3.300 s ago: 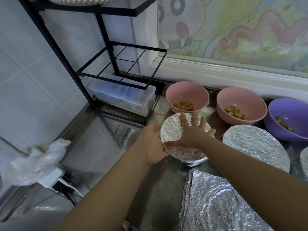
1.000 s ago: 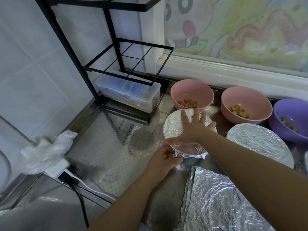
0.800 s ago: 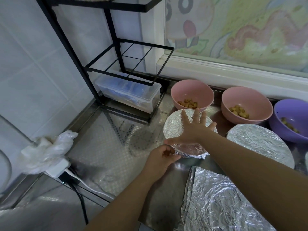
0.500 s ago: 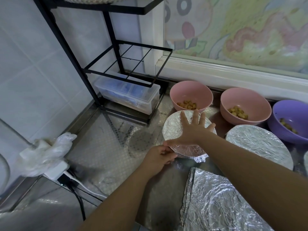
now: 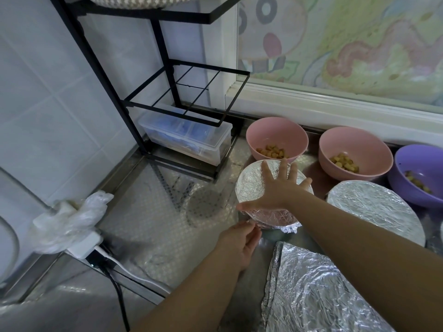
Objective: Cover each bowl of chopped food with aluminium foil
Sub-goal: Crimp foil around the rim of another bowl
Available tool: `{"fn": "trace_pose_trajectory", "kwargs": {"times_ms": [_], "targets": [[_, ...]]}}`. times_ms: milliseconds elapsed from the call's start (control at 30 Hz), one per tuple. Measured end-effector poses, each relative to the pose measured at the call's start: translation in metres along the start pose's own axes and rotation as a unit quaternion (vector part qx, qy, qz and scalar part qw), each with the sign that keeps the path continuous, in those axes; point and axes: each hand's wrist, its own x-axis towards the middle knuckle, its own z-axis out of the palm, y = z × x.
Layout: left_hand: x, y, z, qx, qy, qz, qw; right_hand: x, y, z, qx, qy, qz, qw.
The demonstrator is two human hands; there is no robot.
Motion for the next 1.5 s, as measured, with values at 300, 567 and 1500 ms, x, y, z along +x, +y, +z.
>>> {"fn": "trace_pose_trajectory", "kwargs": {"times_ms": [300, 567, 1500], "targets": [[-0.008, 0.003, 0.013, -0.012, 0.070, -0.003, 0.997, 0.000, 0.000, 0.000, -0.002, 0.001, 0.000, 1.000], [-0.010, 0.021, 0.010, 0.128, 0.066, -0.002, 0.990, -0.001, 0.001, 0.000, -0.002, 0.000, -0.002, 1.000], [-0.040, 0.096, 0.020, 0.210, -0.154, -0.120, 0.958, 0.003, 0.002, 0.007, 0.001, 0.033, 0.003, 0.999]]}}
